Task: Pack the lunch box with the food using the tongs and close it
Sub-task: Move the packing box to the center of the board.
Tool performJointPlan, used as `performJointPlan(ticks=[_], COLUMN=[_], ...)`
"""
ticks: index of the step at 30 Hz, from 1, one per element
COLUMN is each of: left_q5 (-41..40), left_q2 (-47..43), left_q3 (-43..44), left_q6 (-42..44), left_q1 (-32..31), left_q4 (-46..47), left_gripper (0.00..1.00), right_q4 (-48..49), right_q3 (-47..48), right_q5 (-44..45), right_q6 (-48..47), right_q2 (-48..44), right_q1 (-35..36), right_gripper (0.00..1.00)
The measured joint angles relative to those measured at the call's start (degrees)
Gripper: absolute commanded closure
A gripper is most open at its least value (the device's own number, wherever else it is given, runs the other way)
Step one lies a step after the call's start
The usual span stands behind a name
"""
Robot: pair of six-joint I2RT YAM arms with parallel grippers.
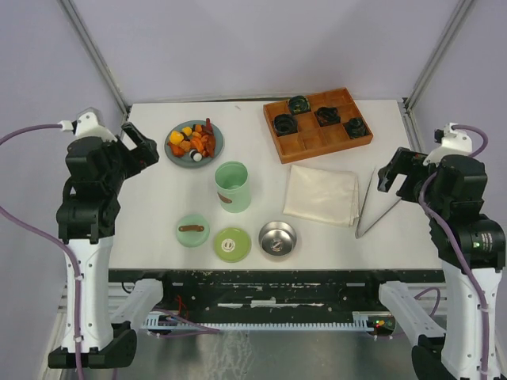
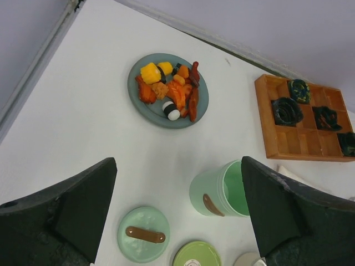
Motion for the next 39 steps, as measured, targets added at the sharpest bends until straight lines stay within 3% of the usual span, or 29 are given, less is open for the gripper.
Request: performJointPlan(ticks=[8, 17, 23, 31, 39], left_q5=[5.7, 8.3, 6.9, 5.3, 0.0], left_q2=[7.2, 26.9, 41.6, 56.7, 62.1], left_q3=[0.5, 9.9, 18.5, 26.0, 25.7], left_q6=[0.0, 0.0, 0.0, -0.2, -3.0], left_q1=[-8.7, -31.6, -43.3, -50.2, -51.6], left_q4=[4.9, 10.2, 12.8, 13.4, 11.8], left_gripper=[0.01, 0.00, 0.00, 0.00, 0.00], right_q4=[5.8, 9.9, 10.5, 10.8, 10.6], right_q3=[-9.6, -16.9, -18.1, -20.6, -21.9], right_q5=[-0.8, -3.5, -3.8, -5.3, -5.4], right_q6=[2.1, 4.5, 6.3, 9.7, 12.2], right_q2=[0.2, 2.4, 3.3, 4.3, 7.4], right_q1=[3.4, 5.8, 6.5, 6.8, 6.8], right_gripper=[0.01, 0.01, 0.01, 0.01, 0.01])
